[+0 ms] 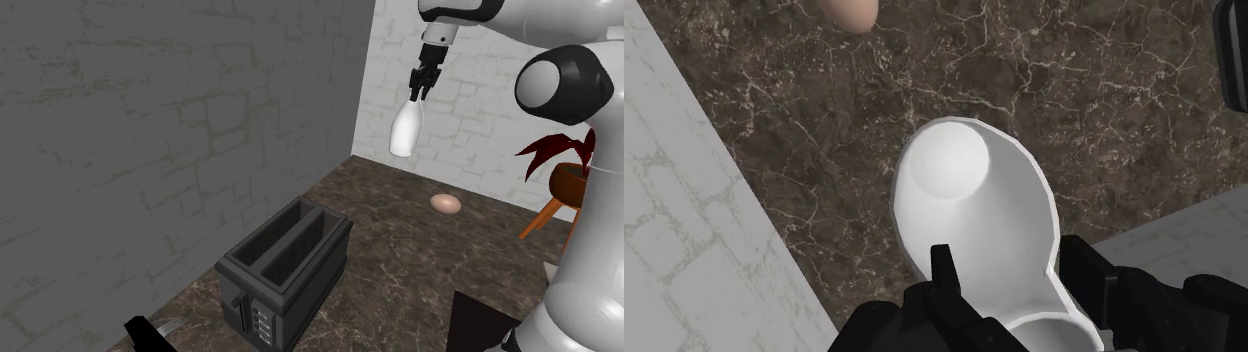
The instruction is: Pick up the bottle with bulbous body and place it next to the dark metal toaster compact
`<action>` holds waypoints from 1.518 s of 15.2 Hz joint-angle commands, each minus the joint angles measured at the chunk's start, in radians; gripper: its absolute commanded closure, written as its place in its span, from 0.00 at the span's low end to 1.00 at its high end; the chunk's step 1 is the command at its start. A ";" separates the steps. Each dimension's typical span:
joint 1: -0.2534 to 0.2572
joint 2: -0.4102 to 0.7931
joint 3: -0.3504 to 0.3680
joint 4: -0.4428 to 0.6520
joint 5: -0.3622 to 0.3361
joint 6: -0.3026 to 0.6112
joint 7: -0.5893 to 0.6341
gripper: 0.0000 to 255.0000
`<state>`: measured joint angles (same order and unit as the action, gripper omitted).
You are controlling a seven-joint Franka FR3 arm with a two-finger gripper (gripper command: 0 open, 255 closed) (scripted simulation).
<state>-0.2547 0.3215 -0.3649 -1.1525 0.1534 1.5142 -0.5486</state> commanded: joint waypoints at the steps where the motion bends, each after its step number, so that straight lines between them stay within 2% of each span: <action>1: -0.005 0.012 0.000 0.045 0.005 -0.033 0.002 1.00; 6: -0.035 0.073 0.001 0.210 0.029 -0.139 0.002 1.00; 9: -0.066 0.131 0.004 0.349 0.053 -0.220 0.005 1.00; 11: -0.102 0.197 0.011 0.492 0.078 -0.296 0.010 1.00; 12: -0.103 0.198 0.011 0.495 0.078 -0.298 0.010 1.00; 13: -0.045 0.100 0.000 0.333 0.044 -0.234 0.017 1.00; 14: -0.002 0.030 -0.006 0.226 0.018 -0.195 0.030 1.00; 16: 0.062 -0.083 -0.003 0.068 -0.029 -0.143 0.066 1.00; 19: 0.130 -0.221 0.020 -0.105 -0.086 -0.097 0.131 1.00; 23: 0.188 -0.371 0.069 -0.276 -0.143 -0.067 0.225 1.00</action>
<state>-0.0803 -0.0118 -0.3077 -1.3871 0.0242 1.4413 -0.3475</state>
